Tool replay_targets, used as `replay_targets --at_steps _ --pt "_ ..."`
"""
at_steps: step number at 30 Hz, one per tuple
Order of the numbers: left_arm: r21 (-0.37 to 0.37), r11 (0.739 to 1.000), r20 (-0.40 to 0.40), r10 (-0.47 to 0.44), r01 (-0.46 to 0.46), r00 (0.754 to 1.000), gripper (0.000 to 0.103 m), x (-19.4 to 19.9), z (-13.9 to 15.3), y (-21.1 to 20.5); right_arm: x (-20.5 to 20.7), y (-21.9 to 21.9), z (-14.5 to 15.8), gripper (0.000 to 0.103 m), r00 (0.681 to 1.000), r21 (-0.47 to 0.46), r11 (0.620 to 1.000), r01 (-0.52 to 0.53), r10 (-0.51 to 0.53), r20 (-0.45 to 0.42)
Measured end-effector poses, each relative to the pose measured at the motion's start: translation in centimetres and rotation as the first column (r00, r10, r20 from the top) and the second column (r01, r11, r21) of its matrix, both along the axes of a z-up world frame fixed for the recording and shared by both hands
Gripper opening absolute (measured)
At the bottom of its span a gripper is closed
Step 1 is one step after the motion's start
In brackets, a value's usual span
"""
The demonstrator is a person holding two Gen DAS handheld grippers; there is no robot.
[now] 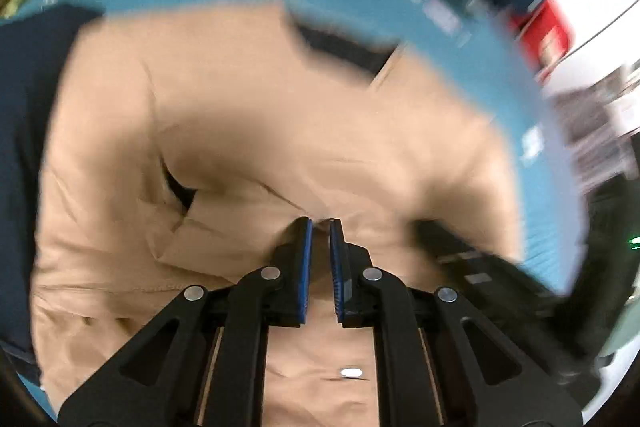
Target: Fold large clothes
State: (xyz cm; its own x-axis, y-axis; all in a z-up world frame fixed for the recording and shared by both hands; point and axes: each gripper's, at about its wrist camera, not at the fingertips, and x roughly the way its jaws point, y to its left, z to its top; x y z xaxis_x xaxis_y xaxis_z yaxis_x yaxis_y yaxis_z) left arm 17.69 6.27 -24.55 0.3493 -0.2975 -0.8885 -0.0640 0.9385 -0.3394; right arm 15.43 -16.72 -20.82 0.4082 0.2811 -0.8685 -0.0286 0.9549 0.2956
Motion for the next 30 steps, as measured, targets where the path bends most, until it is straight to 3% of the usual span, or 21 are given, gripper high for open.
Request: replay_targets --at_steps 2,5,8,10,12,14,18,20,24,26,28,30 --pt "-0.047 0.999 0.051 0.017 -0.015 0.999 0.005 -0.8 -0.9 0.8 -0.9 -2.8 0.1 0.0 0.999 0.05 0.998 0.039 -0.04 0.018" --pt "-0.033 0.998 0.059 0.061 -0.059 0.996 0.002 -1.5 -0.5 2.3 -2.1 -7.2 1.5 0.0 0.981 -0.088 0.98 0.181 -0.173 0.087" --pt "-0.052 0.994 0.043 0.093 -0.091 0.995 0.002 -0.9 -0.9 3.3 -1.2 -10.8 -0.7 0.0 0.969 -0.027 0.969 0.247 -0.246 0.029" --pt "-0.06 0.993 0.027 0.102 -0.1 0.994 0.002 -0.5 -0.8 3.5 -0.8 -11.3 -1.4 0.0 0.969 0.008 0.97 0.245 -0.245 0.022" --pt "0.009 0.997 0.037 0.071 -0.071 0.997 0.003 -0.8 0.8 2.6 -0.9 -10.5 0.6 0.001 0.97 -0.043 0.969 0.243 -0.241 0.04" --pt "0.045 0.998 0.106 0.031 -0.036 0.994 0.003 -1.5 3.2 2.7 -1.1 -9.8 3.4 0.002 0.97 -0.011 0.976 0.217 -0.214 0.115" --pt "-0.003 1.0 0.222 -0.001 0.002 0.975 0.003 -1.5 7.4 2.2 0.4 -7.3 7.0 0.002 0.969 0.016 0.991 0.133 -0.134 0.206" --pt "0.001 1.0 0.23 -0.002 0.002 0.973 0.004 0.1 7.6 1.2 1.7 -5.4 7.2 0.002 0.974 0.037 0.996 0.081 -0.087 0.209" --pt "-0.005 1.0 0.188 -0.012 0.013 0.982 0.004 2.5 5.2 -0.5 4.4 -0.4 5.1 0.002 0.984 0.049 0.998 -0.036 0.027 0.179" --pt "-0.016 1.0 0.112 0.015 -0.013 0.994 0.004 4.0 2.1 -0.5 5.8 1.1 3.2 0.002 0.989 0.017 0.998 -0.053 0.05 0.142" --pt "-0.044 0.997 0.068 0.062 -0.059 0.996 0.002 5.2 -0.8 0.4 6.1 1.0 1.6 0.0 0.992 -0.045 0.998 -0.05 0.055 0.114" --pt "-0.097 0.992 0.073 0.09 -0.083 0.993 0.002 4.9 -1.0 1.6 6.1 -0.9 1.2 0.0 0.994 -0.035 0.999 -0.037 0.041 0.101"
